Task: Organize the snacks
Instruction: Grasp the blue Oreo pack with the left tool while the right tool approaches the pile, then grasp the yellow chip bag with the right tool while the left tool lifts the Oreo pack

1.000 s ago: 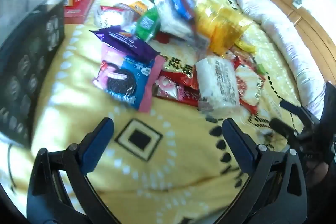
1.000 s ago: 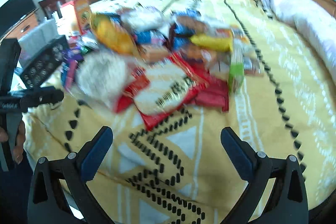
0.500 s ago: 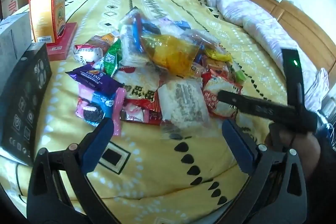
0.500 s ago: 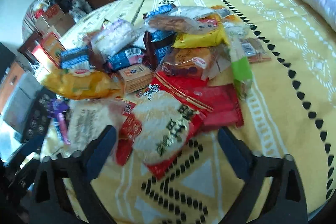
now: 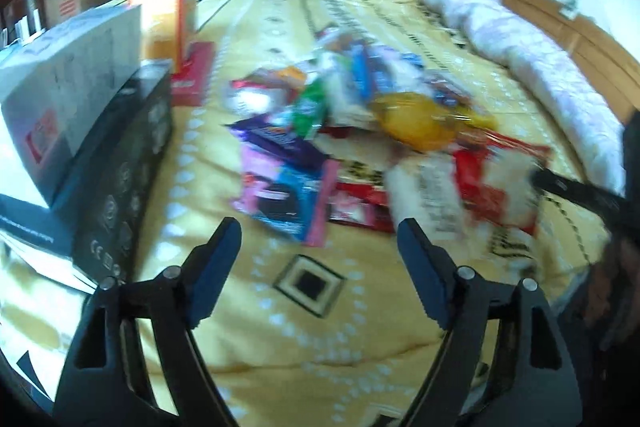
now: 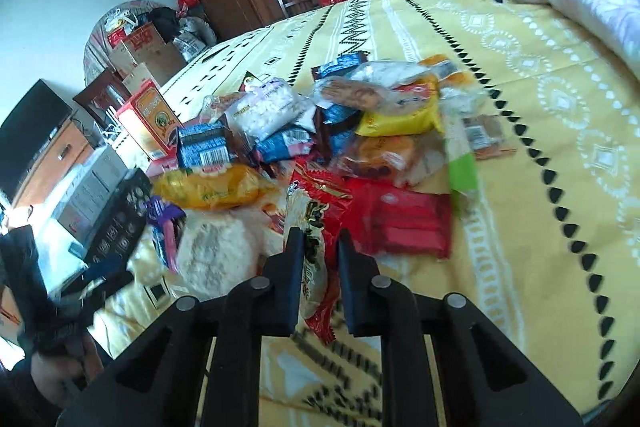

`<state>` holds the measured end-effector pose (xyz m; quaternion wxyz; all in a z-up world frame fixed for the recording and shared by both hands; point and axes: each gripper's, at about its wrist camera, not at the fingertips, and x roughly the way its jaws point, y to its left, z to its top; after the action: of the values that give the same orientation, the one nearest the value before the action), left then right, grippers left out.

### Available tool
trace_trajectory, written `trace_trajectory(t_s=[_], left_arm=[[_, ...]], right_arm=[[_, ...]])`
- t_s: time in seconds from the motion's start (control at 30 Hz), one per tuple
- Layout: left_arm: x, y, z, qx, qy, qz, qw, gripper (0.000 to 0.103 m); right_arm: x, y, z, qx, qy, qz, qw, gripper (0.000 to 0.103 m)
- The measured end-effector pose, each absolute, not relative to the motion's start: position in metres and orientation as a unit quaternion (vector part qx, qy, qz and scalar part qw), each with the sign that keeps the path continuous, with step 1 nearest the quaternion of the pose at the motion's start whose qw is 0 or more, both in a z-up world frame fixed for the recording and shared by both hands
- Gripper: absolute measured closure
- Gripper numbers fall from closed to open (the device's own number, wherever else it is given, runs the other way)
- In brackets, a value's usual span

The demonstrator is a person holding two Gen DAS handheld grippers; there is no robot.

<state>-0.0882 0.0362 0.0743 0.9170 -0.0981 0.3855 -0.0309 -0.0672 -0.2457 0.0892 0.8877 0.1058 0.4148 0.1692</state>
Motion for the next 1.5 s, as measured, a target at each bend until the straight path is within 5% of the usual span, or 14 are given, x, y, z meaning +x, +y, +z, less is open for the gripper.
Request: trace_trajectory(t_s=[0.13,0.23,0.33,0.4,0.43,0.47,0.53,0.83,1.23,1.5], left_arm=[[-0.065,0.038,0.065,-0.1,0.381,-0.015,0.919,0.01],[-0.052,0.034,0.053,-0.073,0.382,0.008,0.921,0.004],[-0.047,0.041,0.046,-0.062,0.383,0.026,0.921,0.005],[-0.045,0.045,0.041,-0.071,0.394,0.008,0.916,0.014],[-0.045,0.046,0.039,-0.075,0.402,-0.001,0.913,0.036],[-0.046,0.047,0.037,-0.08,0.411,-0.005,0.908,0.047],[-0.057,0.045,0.041,-0.081,0.409,-0.006,0.909,0.053],[-0.101,0.032,0.073,-0.088,0.386,-0.056,0.916,0.053],[-0.094,0.026,0.077,-0.107,0.394,-0.084,0.909,0.053],[-0.096,0.034,0.095,-0.106,0.374,-0.086,0.917,0.053]], right_arm=[[-0.074,-0.255,0.073,0.098,0.444,0.16,0.876,0.079],[-0.078,-0.263,0.068,0.099,0.45,0.129,0.878,0.043],[-0.082,-0.273,0.068,0.118,0.447,0.112,0.879,0.033],[-0.083,-0.274,0.068,0.119,0.45,0.11,0.878,0.021],[-0.084,-0.274,0.069,0.114,0.449,0.111,0.879,0.019],[-0.084,-0.272,0.07,0.103,0.447,0.112,0.881,0.018],[-0.083,-0.268,0.074,0.081,0.446,0.118,0.883,0.017],[-0.07,-0.228,0.104,0.052,0.425,0.236,0.872,0.015],[-0.017,-0.099,0.077,-0.174,0.358,0.325,0.858,0.017],[0.004,-0.095,0.073,-0.168,0.367,0.322,0.856,0.037]])
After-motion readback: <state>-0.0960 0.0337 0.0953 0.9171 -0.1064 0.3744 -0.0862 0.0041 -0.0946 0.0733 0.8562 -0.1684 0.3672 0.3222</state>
